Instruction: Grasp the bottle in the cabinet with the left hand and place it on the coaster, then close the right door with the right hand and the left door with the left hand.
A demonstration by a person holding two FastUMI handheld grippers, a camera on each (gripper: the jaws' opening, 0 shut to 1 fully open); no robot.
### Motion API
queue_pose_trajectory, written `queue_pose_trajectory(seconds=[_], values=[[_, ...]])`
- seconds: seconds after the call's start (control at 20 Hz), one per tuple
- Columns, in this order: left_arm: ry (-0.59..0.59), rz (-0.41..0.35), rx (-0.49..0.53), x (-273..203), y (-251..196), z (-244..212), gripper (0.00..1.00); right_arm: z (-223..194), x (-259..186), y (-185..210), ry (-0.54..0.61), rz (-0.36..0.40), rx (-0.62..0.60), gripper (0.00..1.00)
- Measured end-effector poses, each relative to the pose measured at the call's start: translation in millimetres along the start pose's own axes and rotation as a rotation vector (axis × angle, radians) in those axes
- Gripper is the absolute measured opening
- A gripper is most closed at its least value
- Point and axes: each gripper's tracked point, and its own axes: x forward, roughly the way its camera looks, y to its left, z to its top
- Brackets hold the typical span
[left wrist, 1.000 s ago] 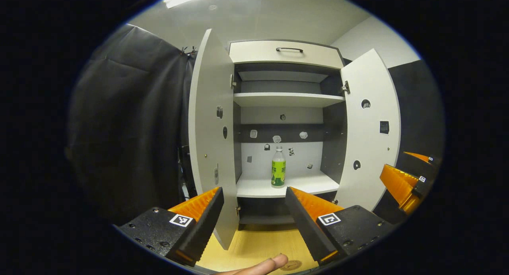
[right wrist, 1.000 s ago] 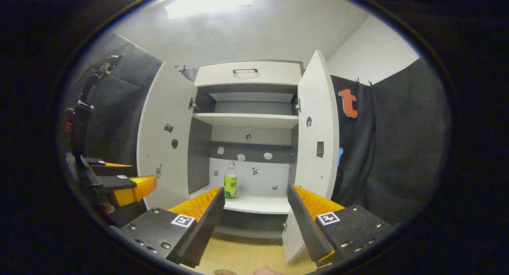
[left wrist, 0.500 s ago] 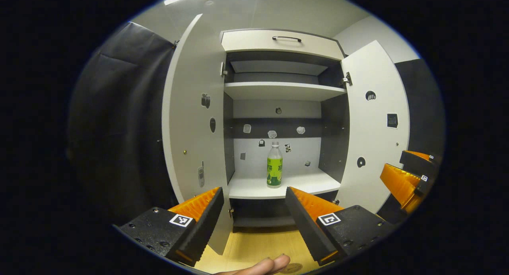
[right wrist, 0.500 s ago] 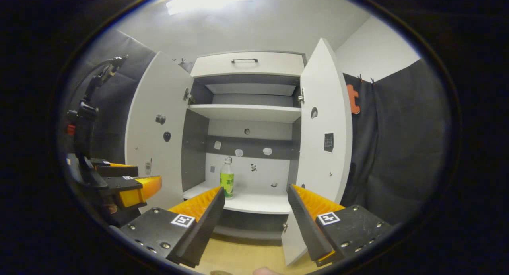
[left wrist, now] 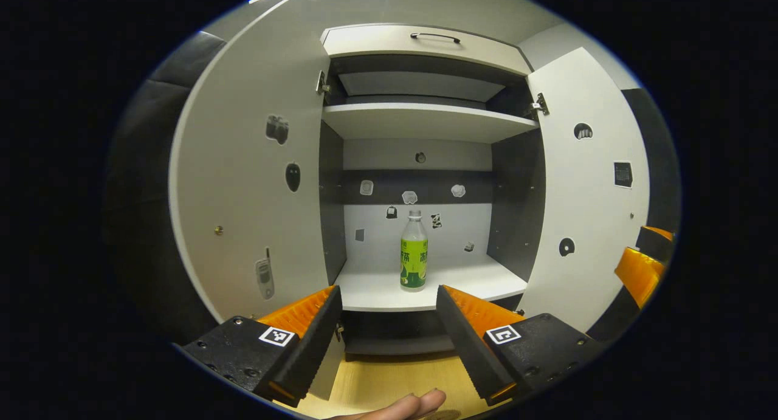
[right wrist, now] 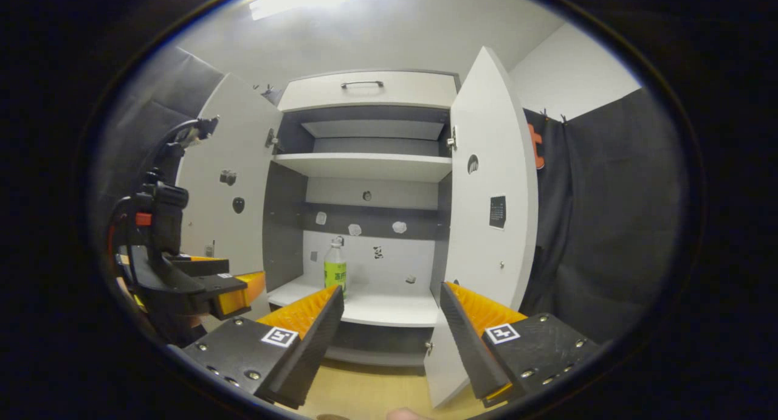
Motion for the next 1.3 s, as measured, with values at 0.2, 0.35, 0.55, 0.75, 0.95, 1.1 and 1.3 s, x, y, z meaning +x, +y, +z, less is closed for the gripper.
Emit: queue_pose_trajectory(seconds=[0.2,0.35,0.55,0.75,0.95,1.1,1.3], values=[[-0.019,-0.007,0.009,42.1,-5.9,5.1,0.98,-2.6,9.6,-4.7,0.011,-0.009,0.004,0.96],[-0.004,-0.047,-0.018,76.6,-19.0,0.4,0.99,-3.6,12.3,-8.6,0.016,-0.011,0.015,0.96],[0.006,-0.058,-0.005,126.2,-26.6,-7.8,0.99,-3.7,13.4,-20.7,0.01,-0.027,0.041,0.96],[-0.029,-0.032,0.05,173.0,-32.2,-6.6,0.99,-4.7,11.6,-28.4,0.007,-0.041,0.02,0.96],[-0.001,-0.043,0.031,211.0,-44.3,-16.9,0.99,-1.1,7.8,-30.8,-0.009,-0.047,-0.015,0.96],[0.017,-0.052,-0.013,235.4,-48.1,-22.4,0.98,-4.4,4.8,-33.1,0.0,-0.05,-0.014,0.94],[0.025,-0.03,-0.033,264.9,-42.1,-24.5,0.98,-13.5,-2.1,-47.0,0.031,-0.098,-0.003,0.94]])
